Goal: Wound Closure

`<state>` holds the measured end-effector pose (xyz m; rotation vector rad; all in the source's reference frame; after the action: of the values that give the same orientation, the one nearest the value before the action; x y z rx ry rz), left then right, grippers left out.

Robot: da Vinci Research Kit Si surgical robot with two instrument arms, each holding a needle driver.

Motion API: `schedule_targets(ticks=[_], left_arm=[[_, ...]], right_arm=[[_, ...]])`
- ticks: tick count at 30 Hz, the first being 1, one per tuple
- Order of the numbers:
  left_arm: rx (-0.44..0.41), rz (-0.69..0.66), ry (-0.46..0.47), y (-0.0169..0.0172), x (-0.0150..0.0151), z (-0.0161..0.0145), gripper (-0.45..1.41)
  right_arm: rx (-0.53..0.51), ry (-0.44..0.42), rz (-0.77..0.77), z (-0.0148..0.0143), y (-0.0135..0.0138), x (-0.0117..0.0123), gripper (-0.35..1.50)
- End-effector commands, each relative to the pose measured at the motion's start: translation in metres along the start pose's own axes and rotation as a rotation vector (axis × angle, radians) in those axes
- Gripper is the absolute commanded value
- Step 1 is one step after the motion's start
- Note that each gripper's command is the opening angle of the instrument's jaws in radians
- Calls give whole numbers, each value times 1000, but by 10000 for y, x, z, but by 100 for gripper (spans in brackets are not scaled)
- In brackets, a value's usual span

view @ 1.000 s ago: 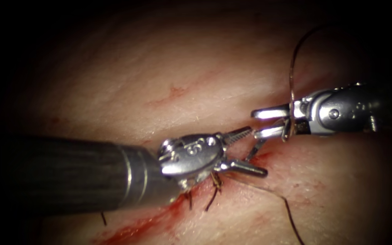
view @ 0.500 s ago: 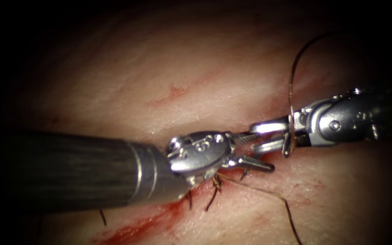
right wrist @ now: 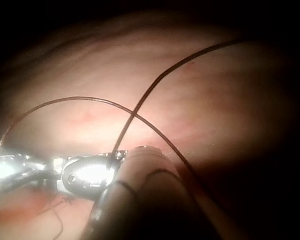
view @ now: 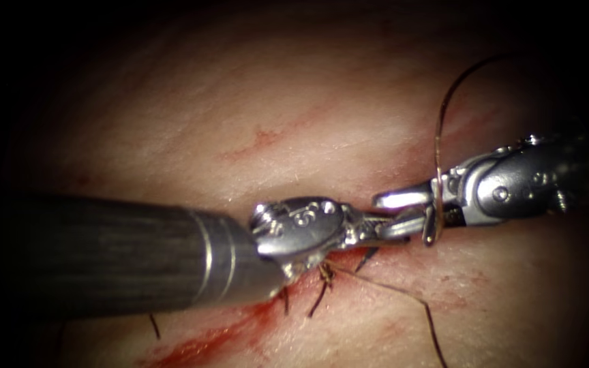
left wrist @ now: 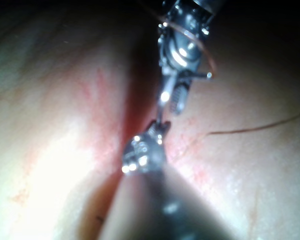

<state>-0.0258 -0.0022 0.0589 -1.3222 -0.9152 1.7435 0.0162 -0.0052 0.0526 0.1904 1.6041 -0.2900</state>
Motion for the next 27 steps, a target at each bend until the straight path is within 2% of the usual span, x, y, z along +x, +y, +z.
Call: schedule_targets(ticks=[1,3,4,6,8,10,17,25,27], left_arm=[[2,-23,1,-1,-5,6,-45],[8,-53,0,1,-5,5,-45],[7,-71,0,2,-6,5,-45],[7,-94,0,3,-6,6,-45],[7,-112,0,4,-6,7,-45],[12,-131,2,4,-5,7,-45],[0,-196,88,-4,2,-1,-45],[17,-241,174,-12,8,-18,-45],[17,-254,184,-13,8,-19,-45]], right_arm=[[0,2,-1,5,0,-6,-35],[-10,0,27,5,0,-4,-35],[-18,0,31,4,1,-4,-18],[-47,-2,59,2,2,-1,61],[-66,-2,90,1,3,0,94],[-103,1,135,0,3,3,114],[-171,-2,173,-8,5,5,119],[-367,-8,233,-12,7,19,121],[-432,-51,294,-10,7,19,123]])
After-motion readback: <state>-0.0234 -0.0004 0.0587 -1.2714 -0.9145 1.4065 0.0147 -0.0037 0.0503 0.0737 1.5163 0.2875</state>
